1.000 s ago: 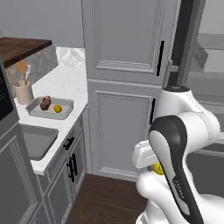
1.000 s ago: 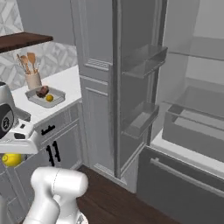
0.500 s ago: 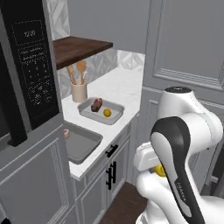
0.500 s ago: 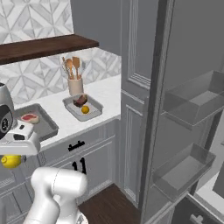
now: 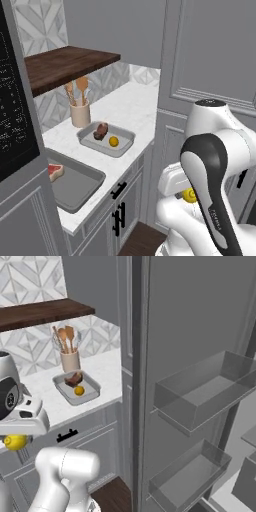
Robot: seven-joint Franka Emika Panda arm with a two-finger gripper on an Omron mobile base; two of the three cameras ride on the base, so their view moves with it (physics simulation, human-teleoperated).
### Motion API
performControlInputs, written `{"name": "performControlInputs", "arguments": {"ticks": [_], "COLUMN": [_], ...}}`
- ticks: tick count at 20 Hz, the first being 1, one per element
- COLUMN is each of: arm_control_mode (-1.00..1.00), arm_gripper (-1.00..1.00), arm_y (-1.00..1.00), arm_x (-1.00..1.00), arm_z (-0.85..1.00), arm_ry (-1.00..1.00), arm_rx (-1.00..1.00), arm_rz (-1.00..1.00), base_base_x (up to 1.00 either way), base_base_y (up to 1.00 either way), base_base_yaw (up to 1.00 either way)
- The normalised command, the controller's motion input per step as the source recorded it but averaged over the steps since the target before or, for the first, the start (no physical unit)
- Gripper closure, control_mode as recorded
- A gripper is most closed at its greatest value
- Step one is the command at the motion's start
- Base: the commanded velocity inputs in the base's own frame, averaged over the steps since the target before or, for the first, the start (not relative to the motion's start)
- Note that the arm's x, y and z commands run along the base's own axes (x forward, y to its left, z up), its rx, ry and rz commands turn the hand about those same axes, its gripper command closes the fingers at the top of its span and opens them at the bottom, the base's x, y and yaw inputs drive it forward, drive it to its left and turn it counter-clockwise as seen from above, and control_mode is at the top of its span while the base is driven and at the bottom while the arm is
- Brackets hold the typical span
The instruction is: Place one lemon and one steak in each tupperware on the nearby counter, to pack two identical lunches.
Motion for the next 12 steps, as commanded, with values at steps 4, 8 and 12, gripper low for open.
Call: {"name": "performControlInputs", "arguments": {"ticks": [4,8,12], "arm_control_mode": [-1.0,-1.0,-1.0], "arm_gripper": [1.0,1.0,1.0], "arm_y": [0.15,0.72,0.72], "arm_x": [0.07,0.81,0.87], "arm_z": [0.0,-0.13,-0.17], "arm_ry": [0.0,-0.01,-0.05], "arm_rx": [-0.01,0.0,0.0], "arm_rz": [0.03,0.37,0.48], "base_base_x": [0.11,0.0,0.0], "base_base_y": [0.36,0.0,0.0], "base_base_yaw": [0.03,0.0,0.0]}}
